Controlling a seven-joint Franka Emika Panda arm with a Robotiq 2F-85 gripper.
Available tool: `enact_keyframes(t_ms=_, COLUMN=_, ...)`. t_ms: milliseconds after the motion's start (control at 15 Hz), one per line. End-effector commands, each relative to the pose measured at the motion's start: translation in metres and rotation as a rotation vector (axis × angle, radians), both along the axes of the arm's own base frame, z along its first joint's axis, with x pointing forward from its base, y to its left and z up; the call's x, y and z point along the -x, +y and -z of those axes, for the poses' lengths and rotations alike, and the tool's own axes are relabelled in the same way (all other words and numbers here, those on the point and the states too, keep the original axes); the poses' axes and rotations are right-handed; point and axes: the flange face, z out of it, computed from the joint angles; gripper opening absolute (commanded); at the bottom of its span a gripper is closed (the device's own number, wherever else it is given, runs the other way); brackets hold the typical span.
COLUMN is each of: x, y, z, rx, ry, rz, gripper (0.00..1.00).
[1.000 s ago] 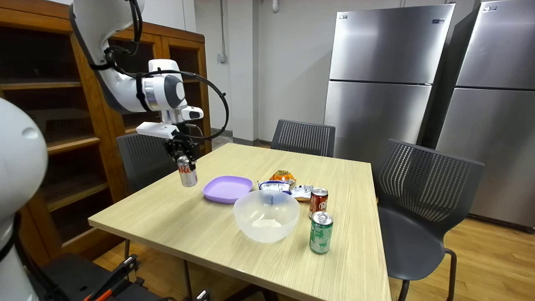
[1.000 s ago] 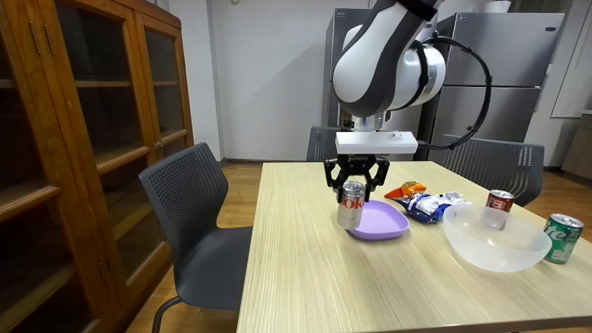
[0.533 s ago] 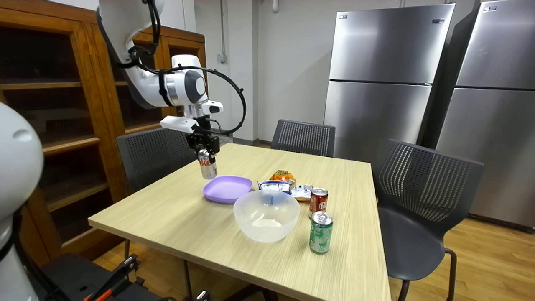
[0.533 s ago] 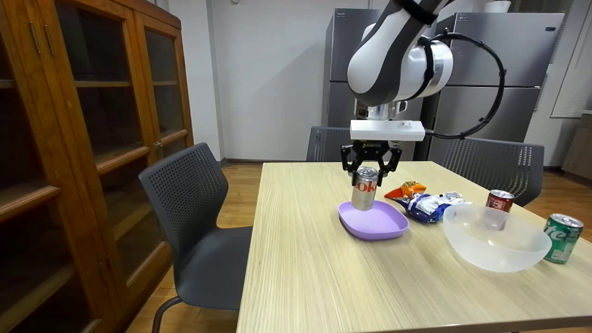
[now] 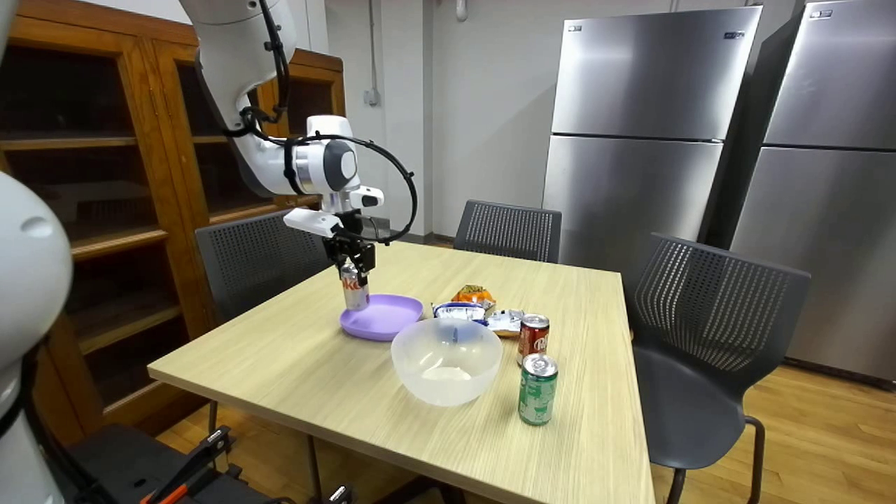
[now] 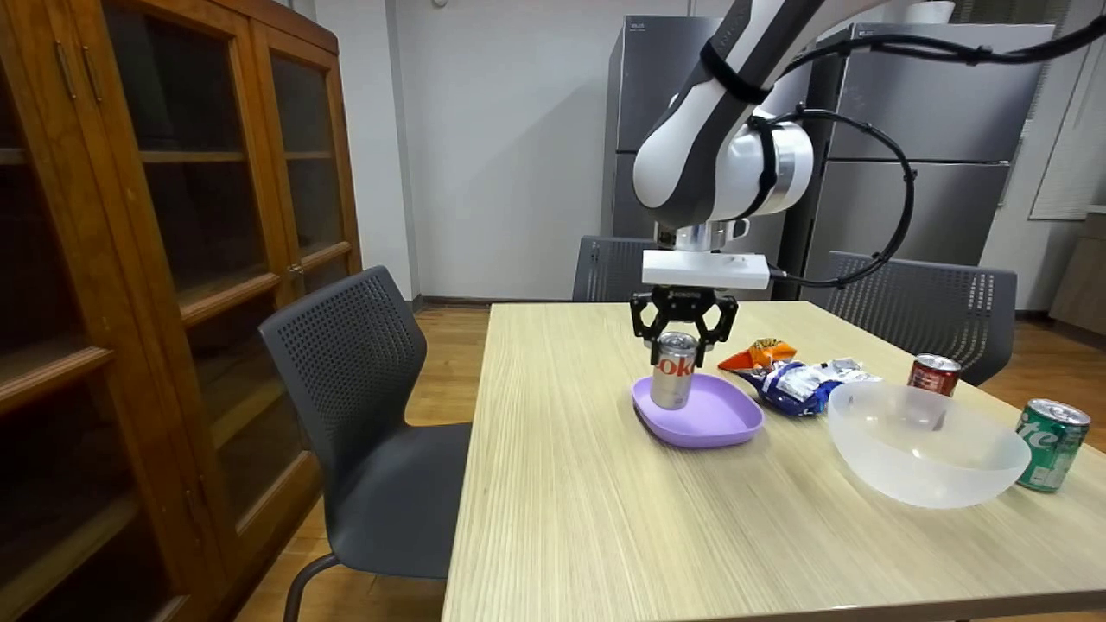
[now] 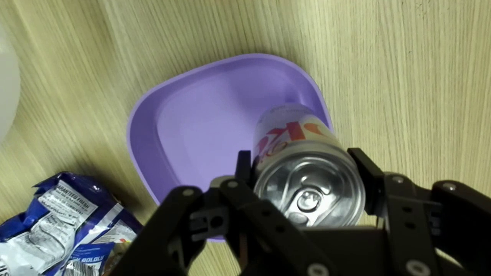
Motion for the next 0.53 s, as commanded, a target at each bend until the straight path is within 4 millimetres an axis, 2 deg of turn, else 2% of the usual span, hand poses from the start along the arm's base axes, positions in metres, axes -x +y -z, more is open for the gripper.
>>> enact_keyframes(t_ms=0, x=-0.019, y=-0.002, z=-0.002, rx=0.004, ry=0.002, rz=0.048, gripper=0.38)
enact_keyframes(t_ms=467, x=-0.035, y=-0.005, z=0.012, rx=-0.01, ry=0.009, rz=0.084, gripper=0.38)
